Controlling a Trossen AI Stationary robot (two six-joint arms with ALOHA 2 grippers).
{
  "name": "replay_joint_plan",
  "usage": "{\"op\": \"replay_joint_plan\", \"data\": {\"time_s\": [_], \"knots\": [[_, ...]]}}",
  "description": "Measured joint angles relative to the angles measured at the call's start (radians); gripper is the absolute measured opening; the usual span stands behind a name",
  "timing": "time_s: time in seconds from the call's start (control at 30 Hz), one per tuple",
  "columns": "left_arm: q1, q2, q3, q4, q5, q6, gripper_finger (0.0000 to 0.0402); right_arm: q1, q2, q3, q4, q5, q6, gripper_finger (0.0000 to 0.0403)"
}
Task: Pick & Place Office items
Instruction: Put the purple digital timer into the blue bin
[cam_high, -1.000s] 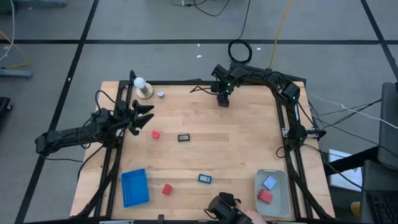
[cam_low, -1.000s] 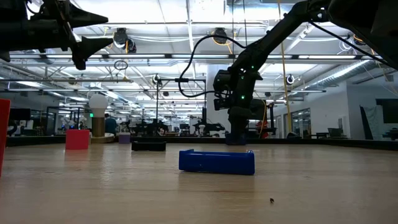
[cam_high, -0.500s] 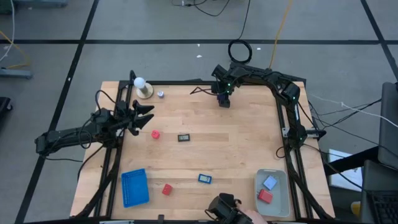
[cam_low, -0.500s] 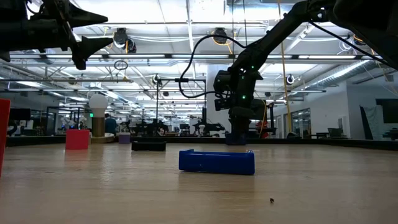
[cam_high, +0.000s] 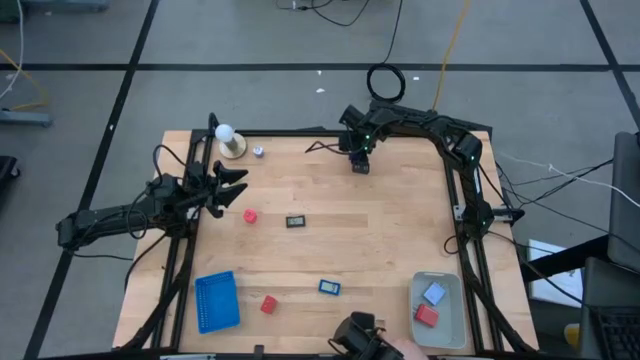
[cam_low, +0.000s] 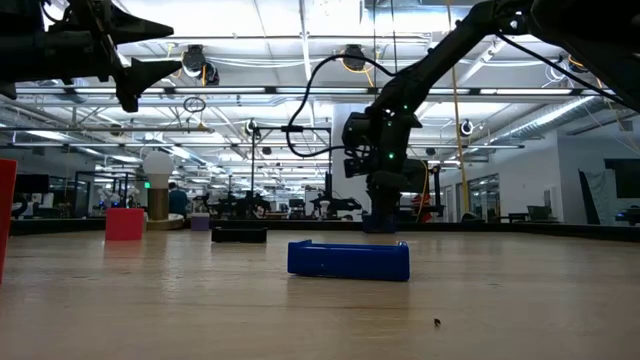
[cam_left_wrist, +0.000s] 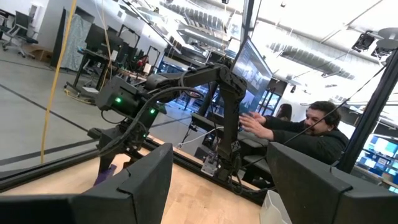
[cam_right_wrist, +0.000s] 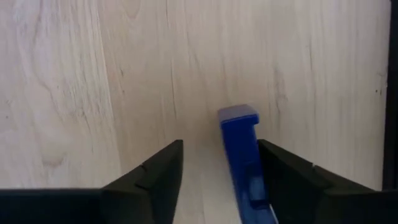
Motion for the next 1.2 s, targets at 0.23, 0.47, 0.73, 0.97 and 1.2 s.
{"op": "replay_joint_plan", "data": {"time_s": [0.23,0.47,0.73,0.97,1.2], "knots": [[0.0,0.0,0.0,0.0,0.0,0.0,0.026,0.016,0.0,0.0,0.0,0.0,0.0,0.0104],[0.0,0.0,0.0,0.0,0.0,0.0,0.026,0.028,-0.001,0.0,0.0,0.001,0.0,0.0044],[0.0,0.0,0.0,0.0,0.0,0.01,0.0259,0.039,-0.001,0.0,0.005,0.002,0.054,0.0044],[0.0,0.0,0.0,-0.001,0.0,0.026,0.0259,0.062,-0.015,0.0,0.025,0.004,0.085,0.0044],[0.001,0.0,0.0,-0.001,-0.021,0.061,0.0259,0.085,-0.068,0.001,0.077,0.004,0.119,0.0044]]}}
